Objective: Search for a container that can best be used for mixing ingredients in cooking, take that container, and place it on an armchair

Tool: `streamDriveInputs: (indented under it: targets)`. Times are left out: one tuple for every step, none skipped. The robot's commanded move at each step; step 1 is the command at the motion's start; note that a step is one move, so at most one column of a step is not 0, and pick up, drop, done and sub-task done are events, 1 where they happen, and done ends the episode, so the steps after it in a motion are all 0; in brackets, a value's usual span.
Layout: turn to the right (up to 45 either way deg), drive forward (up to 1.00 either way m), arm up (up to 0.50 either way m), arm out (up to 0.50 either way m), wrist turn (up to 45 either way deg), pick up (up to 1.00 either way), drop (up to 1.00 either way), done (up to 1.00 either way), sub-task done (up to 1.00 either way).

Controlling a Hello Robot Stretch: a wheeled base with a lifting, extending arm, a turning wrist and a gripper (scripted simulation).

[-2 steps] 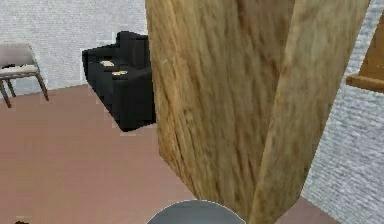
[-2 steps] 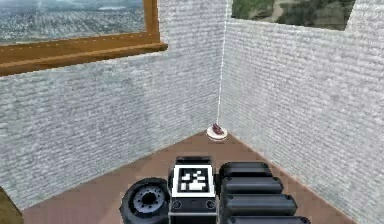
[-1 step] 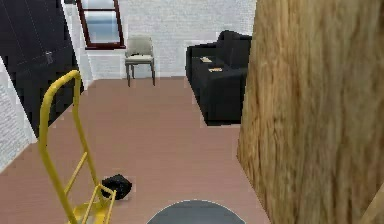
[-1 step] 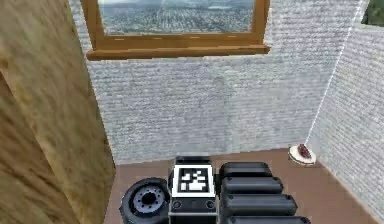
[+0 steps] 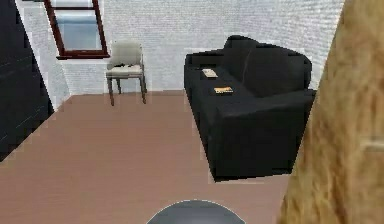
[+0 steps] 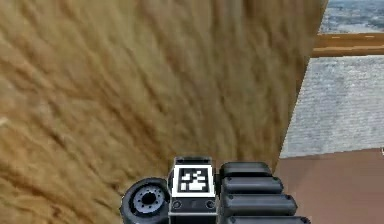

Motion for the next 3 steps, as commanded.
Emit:
streamDriveInputs:
  targets:
    - [-6.0, 0.00, 0.00, 0.00, 0.0, 0.00, 0.00, 0.00, 0.00]
    - [0.0, 0.50, 0.00, 0.00, 0.0, 0.00, 0.00, 0.00, 0.00]
    - [-18.0, 0.00, 0.00, 0.00, 0.0, 0.00, 0.00, 0.00, 0.00]
